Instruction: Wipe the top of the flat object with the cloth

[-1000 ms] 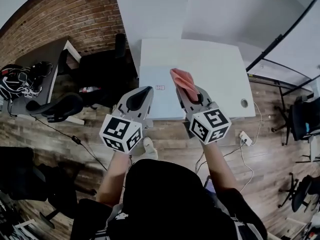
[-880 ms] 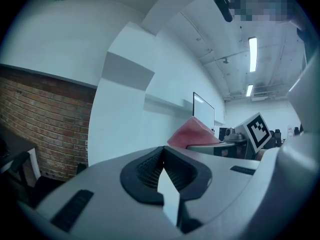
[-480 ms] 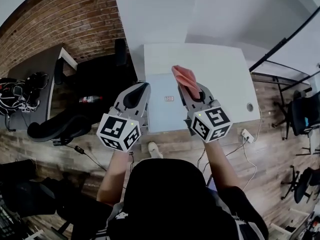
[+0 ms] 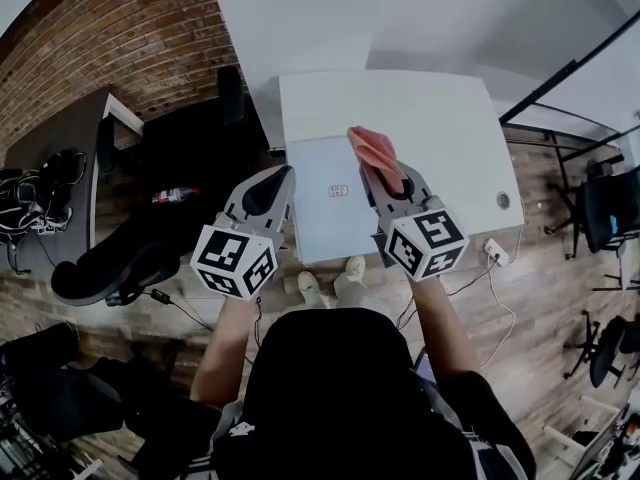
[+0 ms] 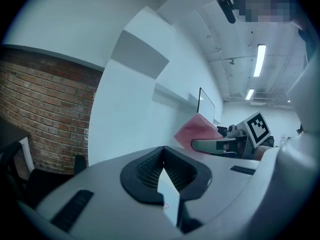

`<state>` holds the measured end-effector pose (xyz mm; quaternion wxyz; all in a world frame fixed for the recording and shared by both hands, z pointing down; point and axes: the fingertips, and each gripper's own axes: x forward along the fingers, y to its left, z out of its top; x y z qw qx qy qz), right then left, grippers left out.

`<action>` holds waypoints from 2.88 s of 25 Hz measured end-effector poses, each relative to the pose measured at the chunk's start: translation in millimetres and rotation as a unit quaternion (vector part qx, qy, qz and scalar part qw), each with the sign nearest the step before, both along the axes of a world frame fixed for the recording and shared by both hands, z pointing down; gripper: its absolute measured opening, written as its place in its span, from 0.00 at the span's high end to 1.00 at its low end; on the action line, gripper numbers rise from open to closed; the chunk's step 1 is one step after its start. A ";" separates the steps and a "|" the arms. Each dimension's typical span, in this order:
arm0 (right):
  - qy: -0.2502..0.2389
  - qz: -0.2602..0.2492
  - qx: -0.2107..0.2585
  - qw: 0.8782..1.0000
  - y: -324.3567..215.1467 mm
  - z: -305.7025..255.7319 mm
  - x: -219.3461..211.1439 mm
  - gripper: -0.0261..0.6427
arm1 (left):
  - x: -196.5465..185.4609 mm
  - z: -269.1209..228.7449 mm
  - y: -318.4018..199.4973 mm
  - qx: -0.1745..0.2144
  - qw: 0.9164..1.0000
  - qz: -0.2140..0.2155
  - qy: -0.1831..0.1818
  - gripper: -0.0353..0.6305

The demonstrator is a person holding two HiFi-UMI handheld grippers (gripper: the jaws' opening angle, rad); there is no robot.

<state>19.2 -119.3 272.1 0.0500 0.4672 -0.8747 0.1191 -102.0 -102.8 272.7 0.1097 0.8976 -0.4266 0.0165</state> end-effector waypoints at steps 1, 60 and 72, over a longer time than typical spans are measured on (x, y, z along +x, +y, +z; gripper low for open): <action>-0.003 0.001 -0.004 1.000 -1.7 3.6 3.4 0.89 | 3.8 4.3 -0.5 -0.003 1.000 0.004 -0.005 0.93; 0.026 -0.043 -0.203 0.978 5.1 210.3 38.9 0.89 | 75.3 298.6 26.1 -0.125 0.946 0.167 -0.250 0.38; 0.029 -0.044 -0.218 0.975 8.3 221.6 40.1 0.89 | 75.2 299.4 26.7 -0.103 0.950 0.168 -0.243 0.38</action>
